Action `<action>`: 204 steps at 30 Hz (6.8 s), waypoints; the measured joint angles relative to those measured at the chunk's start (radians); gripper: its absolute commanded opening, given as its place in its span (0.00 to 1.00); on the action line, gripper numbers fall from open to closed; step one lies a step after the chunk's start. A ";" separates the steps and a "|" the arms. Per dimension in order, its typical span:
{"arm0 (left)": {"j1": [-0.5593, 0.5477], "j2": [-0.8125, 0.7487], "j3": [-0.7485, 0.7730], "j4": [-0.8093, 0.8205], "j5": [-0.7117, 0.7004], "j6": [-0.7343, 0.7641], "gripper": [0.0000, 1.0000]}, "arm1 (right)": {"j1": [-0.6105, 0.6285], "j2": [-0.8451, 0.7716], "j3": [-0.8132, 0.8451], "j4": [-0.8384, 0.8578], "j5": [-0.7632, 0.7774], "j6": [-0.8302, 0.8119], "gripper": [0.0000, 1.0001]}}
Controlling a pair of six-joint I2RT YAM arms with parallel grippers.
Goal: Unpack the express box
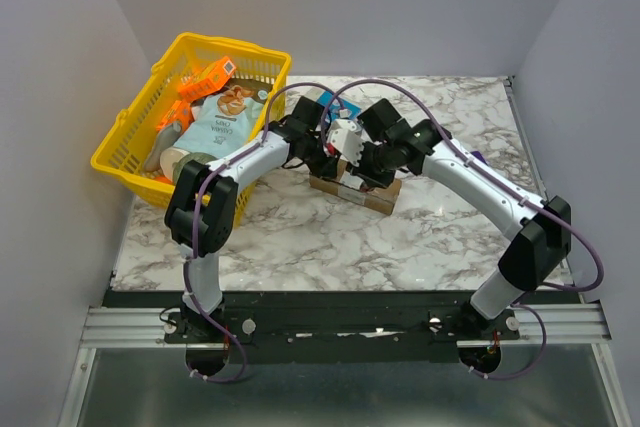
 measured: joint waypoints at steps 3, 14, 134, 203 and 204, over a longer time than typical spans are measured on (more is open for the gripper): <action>0.000 0.001 0.001 -0.001 0.000 0.013 0.00 | -0.003 -0.014 -0.014 -0.003 0.001 -0.010 0.00; -0.008 0.018 0.018 0.022 -0.002 0.043 0.00 | -0.049 -0.066 -0.060 -0.034 0.002 -0.056 0.00; 0.044 0.276 0.281 -0.193 -0.451 0.157 0.06 | -0.344 -0.190 -0.613 0.549 0.041 0.610 0.02; 0.003 0.003 -0.023 -0.126 0.274 -0.109 0.08 | -0.331 -0.142 -0.539 0.605 -0.273 0.452 0.16; 0.003 0.003 -0.022 -0.126 0.274 -0.110 0.08 | -0.327 -0.141 -0.517 0.612 -0.273 0.449 0.16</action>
